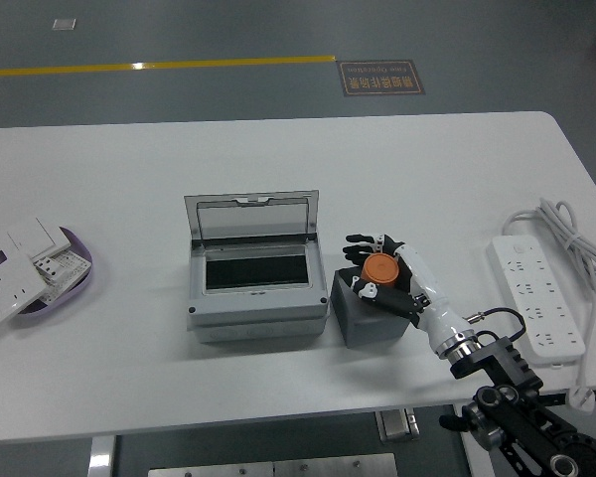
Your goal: Pick up the cylinder from the cube,place it in the box,flap close box
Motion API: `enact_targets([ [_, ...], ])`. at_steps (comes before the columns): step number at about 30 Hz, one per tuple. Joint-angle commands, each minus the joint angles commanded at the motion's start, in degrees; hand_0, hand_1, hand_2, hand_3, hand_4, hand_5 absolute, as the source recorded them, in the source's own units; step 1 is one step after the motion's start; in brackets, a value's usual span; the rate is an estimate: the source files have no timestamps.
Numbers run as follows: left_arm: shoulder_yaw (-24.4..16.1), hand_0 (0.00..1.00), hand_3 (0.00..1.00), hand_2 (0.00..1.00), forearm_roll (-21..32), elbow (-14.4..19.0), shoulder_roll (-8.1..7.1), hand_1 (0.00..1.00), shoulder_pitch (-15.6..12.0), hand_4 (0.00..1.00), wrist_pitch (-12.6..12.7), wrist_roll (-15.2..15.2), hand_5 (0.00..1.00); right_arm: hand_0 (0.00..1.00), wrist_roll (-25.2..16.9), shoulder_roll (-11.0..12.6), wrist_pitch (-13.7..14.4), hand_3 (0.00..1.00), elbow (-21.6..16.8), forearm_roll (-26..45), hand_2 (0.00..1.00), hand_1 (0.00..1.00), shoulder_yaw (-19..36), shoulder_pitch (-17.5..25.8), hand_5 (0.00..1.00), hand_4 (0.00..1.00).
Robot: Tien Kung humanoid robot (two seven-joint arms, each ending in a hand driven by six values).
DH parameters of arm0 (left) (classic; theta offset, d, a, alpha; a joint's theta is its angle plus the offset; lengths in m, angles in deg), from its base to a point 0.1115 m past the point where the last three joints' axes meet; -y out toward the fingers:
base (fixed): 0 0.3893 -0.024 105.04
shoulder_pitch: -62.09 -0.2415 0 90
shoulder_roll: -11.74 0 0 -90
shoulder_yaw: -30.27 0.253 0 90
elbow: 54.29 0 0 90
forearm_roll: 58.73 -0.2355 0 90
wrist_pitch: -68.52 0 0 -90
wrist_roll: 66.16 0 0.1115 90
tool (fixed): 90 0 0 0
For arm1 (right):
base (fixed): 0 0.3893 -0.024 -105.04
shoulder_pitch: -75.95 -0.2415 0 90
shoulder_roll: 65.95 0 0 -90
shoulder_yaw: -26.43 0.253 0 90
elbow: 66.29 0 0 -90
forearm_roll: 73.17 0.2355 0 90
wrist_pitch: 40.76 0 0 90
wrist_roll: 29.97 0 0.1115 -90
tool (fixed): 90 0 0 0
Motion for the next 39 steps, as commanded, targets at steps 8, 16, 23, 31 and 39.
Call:
enact_targets([
  [8, -0.01, 0.634, 0.652, 0.591, -0.23, 0.00, 0.04, 0.666, -0.02, 0.721, -0.04, -0.06, 0.281, 0.709, -0.07, -0.14, 1.43, 0.614, 0.14, 0.17, 0.561, 0.628, -0.04, -0.21, 0.002, 0.250],
  [16, -0.04, 0.634, 0.652, 0.591, -0.30, 0.00, 0.12, 0.666, -0.11, 0.721, -0.05, -0.21, 0.281, 0.572, -0.92, -0.82, 2.90, 0.495, 0.67, 0.50, 0.505, 0.541, -0.30, -0.72, 0.002, 0.143],
  [23, -0.08, 0.634, 0.652, 0.591, -0.32, 0.00, 0.17, 0.666, -0.13, 0.720, -0.04, -0.18, 0.279, 0.500, -1.62, -1.41, 4.47, 0.386, -0.20, 0.61, 0.447, 0.479, -0.96, -1.96, 0.002, 0.097],
  [31, -0.03, 0.634, 0.651, 0.591, -0.34, 0.00, 0.23, 0.667, -0.16, 0.720, -0.04, -0.11, 0.282, 0.489, 1.34, -2.01, 7.32, 0.374, -3.32, -3.24, 0.438, 0.464, -3.99, -4.96, 0.002, 0.115],
  [39, -1.04, 0.634, 0.651, 0.591, -1.17, 0.00, 0.11, 0.667, -0.18, 0.720, 0.10, 0.50, 0.281, 0.321, 7.95, -4.22, 8.57, 0.361, -4.53, -12.10, 0.420, 0.375, -9.28, -11.32, 0.002, 0.089],
])
